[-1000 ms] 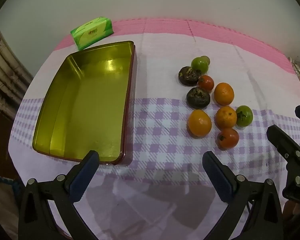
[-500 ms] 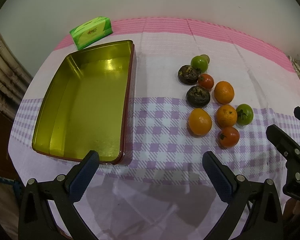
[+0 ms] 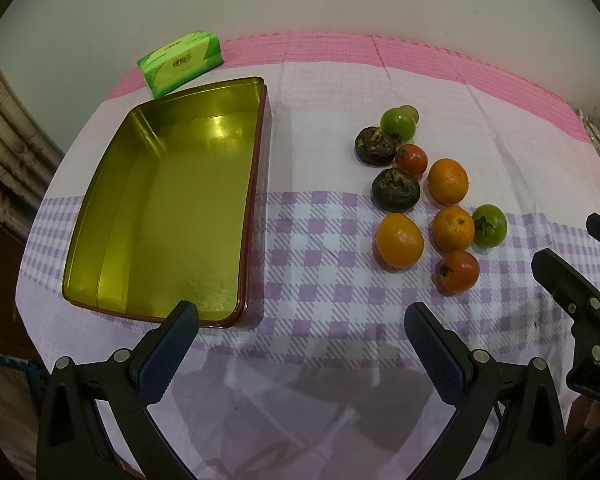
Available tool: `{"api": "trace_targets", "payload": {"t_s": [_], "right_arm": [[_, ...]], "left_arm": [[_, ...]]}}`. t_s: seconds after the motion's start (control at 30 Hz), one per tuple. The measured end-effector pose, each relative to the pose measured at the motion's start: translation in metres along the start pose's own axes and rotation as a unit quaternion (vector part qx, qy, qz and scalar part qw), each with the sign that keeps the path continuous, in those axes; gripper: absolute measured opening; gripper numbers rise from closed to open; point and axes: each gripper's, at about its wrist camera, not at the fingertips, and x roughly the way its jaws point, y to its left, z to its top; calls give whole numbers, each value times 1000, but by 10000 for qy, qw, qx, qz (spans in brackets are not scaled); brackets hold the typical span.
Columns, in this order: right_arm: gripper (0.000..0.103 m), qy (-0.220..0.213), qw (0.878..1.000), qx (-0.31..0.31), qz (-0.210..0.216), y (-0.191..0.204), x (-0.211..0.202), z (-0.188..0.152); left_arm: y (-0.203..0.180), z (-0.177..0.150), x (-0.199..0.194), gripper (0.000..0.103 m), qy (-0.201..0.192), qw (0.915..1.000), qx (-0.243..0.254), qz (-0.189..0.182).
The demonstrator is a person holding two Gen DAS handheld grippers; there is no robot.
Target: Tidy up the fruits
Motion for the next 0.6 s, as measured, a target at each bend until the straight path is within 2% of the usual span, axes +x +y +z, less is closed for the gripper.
{"api": "trace_targets", "payload": {"t_s": [0.37,0.6], "right_arm": [[103,-100,9999,25,13,2,-1,-1],[103,15,10000,39,29,0,-1,-3]], "left_arm": [[-2,1,1,102,23,10000,26,1],[-3,2,1,102,37,10000,42,-6]]}}
